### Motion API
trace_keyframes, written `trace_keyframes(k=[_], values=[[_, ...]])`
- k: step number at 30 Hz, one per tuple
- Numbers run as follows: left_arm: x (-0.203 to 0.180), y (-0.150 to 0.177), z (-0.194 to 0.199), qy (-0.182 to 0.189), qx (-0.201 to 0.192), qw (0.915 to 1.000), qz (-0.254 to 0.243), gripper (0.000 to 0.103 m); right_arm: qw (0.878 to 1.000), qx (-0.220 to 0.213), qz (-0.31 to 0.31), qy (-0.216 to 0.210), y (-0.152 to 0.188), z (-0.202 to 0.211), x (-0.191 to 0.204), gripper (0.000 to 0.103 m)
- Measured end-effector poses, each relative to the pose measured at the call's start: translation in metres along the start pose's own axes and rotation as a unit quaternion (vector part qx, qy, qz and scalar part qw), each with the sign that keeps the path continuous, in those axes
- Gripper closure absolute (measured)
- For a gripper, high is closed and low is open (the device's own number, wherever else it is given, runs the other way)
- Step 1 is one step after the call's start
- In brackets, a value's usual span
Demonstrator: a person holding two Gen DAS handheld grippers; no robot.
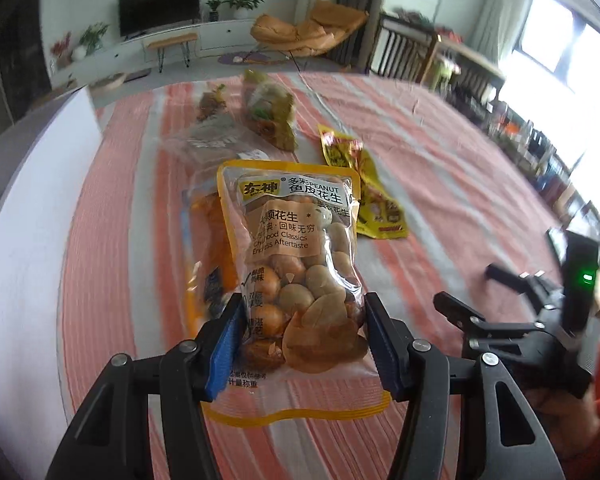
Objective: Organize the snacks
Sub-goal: 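Lift the peanut bag with the left gripper while the right grasps the yellow spicy-strip pack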
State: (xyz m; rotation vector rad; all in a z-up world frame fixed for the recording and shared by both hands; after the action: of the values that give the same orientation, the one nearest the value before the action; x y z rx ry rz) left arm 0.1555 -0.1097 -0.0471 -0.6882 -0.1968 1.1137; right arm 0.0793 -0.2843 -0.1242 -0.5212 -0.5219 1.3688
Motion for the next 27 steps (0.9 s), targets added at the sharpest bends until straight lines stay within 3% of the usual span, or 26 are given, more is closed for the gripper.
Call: trace_keyframes(k=[4, 6, 8, 12, 16, 18, 19, 22, 25, 27], values=[[0.029, 0.011, 0.042, 0.009, -0.033, 0.9984, 0.046, 0.045, 0.991, -0.024, -0.106, -0.081, -0.012, 0.014, -0.025, 0.006], [0.039, 0.017, 0.053, 0.005, -0.041, 0.9976, 0.056, 0.045, 0.985, -0.031, -0.144, -0.094, -0.036, 0.013, -0.032, 0.006], [0.046, 0.022, 0.06, 0.003, -0.046, 0.9971, 0.06, 0.045, 0.986, -0.013, -0.131, -0.101, -0.069, -0.003, -0.022, 0.006], [0.055, 0.026, 0.078, 0.017, -0.063, 0.9945, 0.081, 0.045, 0.987, 0.079, -0.091, -0.108, -0.117, -0.063, 0.015, 0.006], [0.061, 0.029, 0.093, 0.023, -0.074, 0.993, 0.089, 0.045, 0.99, 0.134, 0.005, -0.036, -0.129, -0.106, 0.056, 0.008], [0.065, 0.031, 0.101, 0.021, -0.079, 0.9927, 0.089, 0.045, 0.991, 0.124, 0.046, -0.007, -0.124, -0.104, 0.065, 0.022], [0.068, 0.032, 0.103, 0.022, -0.081, 0.9923, 0.091, 0.045, 0.992, 0.115, 0.046, -0.012, -0.123, -0.099, 0.065, 0.047], [0.075, 0.038, 0.11, 0.029, -0.085, 0.9909, 0.1, 0.045, 0.992, 0.12, 0.025, -0.043, -0.113, -0.082, 0.057, 0.052], [0.079, 0.043, 0.117, 0.038, -0.09, 0.9892, 0.109, 0.045, 0.993, 0.099, 0.002, -0.059, -0.1, -0.056, 0.04, 0.058], [0.085, 0.041, 0.121, 0.048, -0.092, 0.9877, 0.116, 0.045, 0.991, 0.084, -0.041, -0.095, -0.091, -0.033, 0.024, 0.061]])
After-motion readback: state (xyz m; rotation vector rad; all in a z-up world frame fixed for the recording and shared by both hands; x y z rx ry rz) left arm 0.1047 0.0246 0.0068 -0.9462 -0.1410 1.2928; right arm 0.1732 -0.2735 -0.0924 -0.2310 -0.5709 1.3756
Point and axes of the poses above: each gripper's, at about its wrist camera, not at the fingertips, and z roughly against the way its jaws point, x to its left, y to its underside, the point moved 3 cm from there along -z, roughly the way its jaws point, and after that the axes turned 2 degrees about -x, right-handed, at the moved point
